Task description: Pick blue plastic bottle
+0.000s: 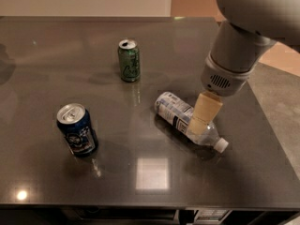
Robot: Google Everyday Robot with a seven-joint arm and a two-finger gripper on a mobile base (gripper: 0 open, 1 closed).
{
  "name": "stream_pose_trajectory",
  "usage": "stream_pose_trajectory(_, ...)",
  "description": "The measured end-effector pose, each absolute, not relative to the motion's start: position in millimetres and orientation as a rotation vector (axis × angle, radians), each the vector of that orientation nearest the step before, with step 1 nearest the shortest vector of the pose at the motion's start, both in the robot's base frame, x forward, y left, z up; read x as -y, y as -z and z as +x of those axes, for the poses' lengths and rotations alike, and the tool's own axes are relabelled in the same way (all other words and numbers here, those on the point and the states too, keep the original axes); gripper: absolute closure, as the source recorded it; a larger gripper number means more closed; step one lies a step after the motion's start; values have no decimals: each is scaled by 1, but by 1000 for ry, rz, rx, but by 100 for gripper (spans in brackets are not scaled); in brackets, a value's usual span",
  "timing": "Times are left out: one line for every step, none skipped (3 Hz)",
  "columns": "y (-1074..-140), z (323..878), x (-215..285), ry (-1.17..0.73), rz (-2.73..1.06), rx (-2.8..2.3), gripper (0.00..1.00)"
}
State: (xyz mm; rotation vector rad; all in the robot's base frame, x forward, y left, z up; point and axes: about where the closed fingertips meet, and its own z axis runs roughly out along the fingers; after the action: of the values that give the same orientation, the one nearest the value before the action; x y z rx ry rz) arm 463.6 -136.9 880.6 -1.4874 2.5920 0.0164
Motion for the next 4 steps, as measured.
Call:
stream_pose_trajectory(-865, 460, 124, -54, -1480, -2623, 0)
stream_pose_trajectory(-851, 459, 116, -78, -1478, -2652, 0)
stream_pose_trajectory(-844, 459, 114, -86, -1471, -2670, 16)
stream_pose_trajectory(-845, 459, 113, -89, -1476, -2669, 40)
